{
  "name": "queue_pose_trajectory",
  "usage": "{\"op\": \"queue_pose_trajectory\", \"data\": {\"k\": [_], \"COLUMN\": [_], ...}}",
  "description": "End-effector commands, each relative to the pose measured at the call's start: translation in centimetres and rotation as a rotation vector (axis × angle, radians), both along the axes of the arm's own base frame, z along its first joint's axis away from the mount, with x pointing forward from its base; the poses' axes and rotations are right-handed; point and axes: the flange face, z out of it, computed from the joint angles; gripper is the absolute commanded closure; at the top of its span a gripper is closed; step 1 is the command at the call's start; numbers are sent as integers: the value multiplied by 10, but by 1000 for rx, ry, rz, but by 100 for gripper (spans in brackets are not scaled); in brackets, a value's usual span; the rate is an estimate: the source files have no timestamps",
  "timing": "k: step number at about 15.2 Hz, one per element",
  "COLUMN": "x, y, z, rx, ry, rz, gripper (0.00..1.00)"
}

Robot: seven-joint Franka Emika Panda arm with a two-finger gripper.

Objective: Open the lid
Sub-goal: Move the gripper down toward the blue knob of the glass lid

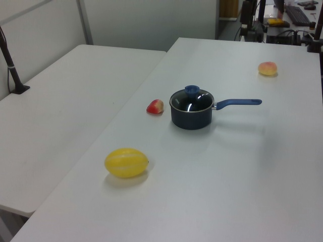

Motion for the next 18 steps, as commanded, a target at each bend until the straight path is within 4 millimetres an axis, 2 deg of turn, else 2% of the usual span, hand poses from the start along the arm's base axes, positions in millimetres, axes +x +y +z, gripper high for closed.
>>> {"op": "queue_pose_trajectory", "data": {"k": [1,13,15,18], "x": [-7,-8,-8,-4], "y": [8,6,13,13], "z": [-4,-3,-4,-14], "rx": [17,15,0,7], "ry": [-15,-7,-7,12], "rz": [27,28,45,43], "gripper": [0,0,0,0]}}
